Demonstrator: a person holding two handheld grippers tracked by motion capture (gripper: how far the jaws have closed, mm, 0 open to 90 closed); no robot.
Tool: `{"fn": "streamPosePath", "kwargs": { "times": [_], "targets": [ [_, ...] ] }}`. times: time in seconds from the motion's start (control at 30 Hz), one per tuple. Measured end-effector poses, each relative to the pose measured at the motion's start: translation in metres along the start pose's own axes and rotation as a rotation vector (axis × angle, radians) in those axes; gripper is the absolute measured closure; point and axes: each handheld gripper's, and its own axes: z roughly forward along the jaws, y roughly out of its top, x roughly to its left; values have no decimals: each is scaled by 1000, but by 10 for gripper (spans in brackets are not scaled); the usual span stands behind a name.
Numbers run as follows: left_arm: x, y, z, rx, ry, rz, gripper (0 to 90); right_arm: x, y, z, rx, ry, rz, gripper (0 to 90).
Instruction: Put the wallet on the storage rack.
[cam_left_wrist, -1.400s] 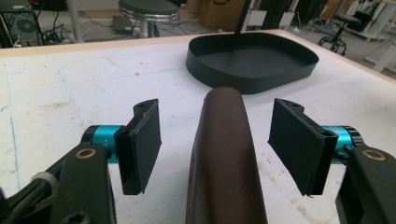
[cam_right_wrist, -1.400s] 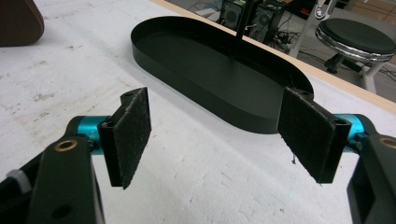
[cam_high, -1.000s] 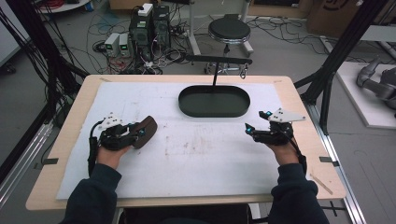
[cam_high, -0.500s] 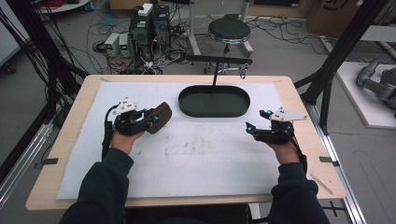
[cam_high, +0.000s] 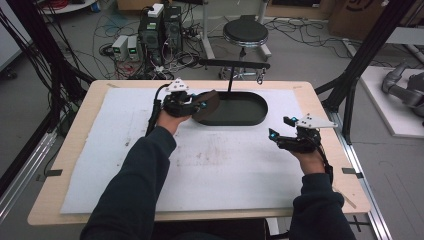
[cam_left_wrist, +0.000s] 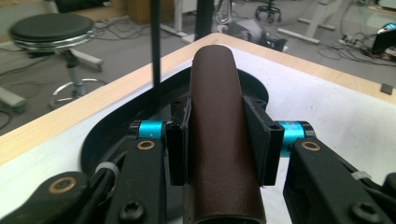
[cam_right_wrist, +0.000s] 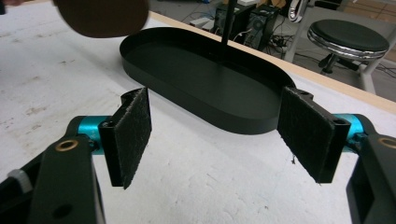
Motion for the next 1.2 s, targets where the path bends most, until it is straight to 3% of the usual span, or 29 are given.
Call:
{"fn": "streamPosePath", "kwargs": {
  "times": [0.2,0.43,0.77,0.97,1.0,1.07,1.2],
  "targets": [
    [2,9,36,2,-45,5,641,-3,-2,-3,-2,-4,5,268],
    [10,-8,67,59,-47,-29,641,-5,-3,-7,-8,-8,8,268],
    [22,-21,89,92,-60,-127,639,-3,-2,-5,-5,-6,-2,268],
    [18,-23,98,101,-69,-129,639,-3,-2,-6,-7,-6,-3,267],
    [19,-23,98,99,-64,-130,638,-3,-2,-6,-5,-6,-5,268],
    [20,-22,96,119,-6,-97,614,-3,-3,-6,-3,-6,-3,267],
    [25,-20,90,158,99,-78,455,-2,-3,-6,-2,-4,-4,268]
  ]
}}
